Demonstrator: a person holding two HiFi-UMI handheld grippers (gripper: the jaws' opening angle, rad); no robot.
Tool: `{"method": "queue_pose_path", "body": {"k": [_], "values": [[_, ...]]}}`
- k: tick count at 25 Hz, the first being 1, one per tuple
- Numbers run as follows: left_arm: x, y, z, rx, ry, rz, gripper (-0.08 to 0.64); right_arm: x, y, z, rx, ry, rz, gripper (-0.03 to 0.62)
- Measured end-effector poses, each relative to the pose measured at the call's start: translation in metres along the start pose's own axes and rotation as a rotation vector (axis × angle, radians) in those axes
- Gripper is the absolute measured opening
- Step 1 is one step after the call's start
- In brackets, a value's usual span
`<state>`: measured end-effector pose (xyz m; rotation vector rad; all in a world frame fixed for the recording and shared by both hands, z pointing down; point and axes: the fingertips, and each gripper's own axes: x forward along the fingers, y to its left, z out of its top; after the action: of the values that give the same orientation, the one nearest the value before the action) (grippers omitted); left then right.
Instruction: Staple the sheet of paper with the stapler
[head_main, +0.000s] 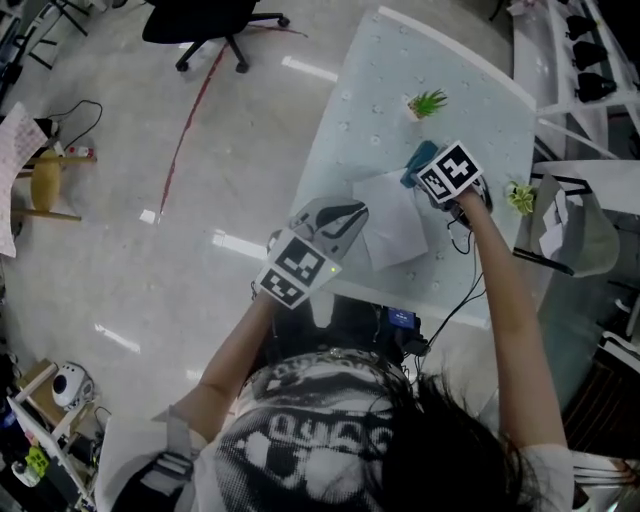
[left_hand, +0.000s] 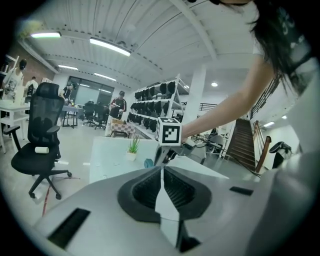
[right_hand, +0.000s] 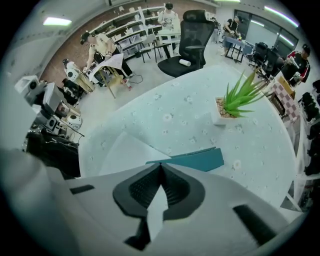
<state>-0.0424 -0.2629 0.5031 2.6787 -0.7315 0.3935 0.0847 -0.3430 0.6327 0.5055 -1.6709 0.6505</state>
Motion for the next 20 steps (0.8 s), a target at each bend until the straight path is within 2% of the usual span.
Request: {"method": "queue_pose_path", "body": {"k": [8, 13, 17, 20], "values": [[0.014, -0.001, 0.020, 0.044, -0.014, -0.016, 0.015, 0.001, -0.003, -0.001, 0.042, -0.030, -0.001, 0.005], [0.011, -0.006, 0.023, 0.046, -0.009, -0.005, 0.015, 0.002, -0.001, -0.003, 0.017, 0.025, 0.034, 0.005], [0.009, -0.013, 0.022, 0.040, -0.007, -0.001, 0.016, 0.007, -0.001, -0.006, -0.020, 0.064, -0.014, 0.002], [0.004, -0.012, 0.023, 0.046, -0.012, 0.005, 0.015, 0.006, -0.002, -0.005, 0.008, 0.021, -0.008, 0.000]]}}
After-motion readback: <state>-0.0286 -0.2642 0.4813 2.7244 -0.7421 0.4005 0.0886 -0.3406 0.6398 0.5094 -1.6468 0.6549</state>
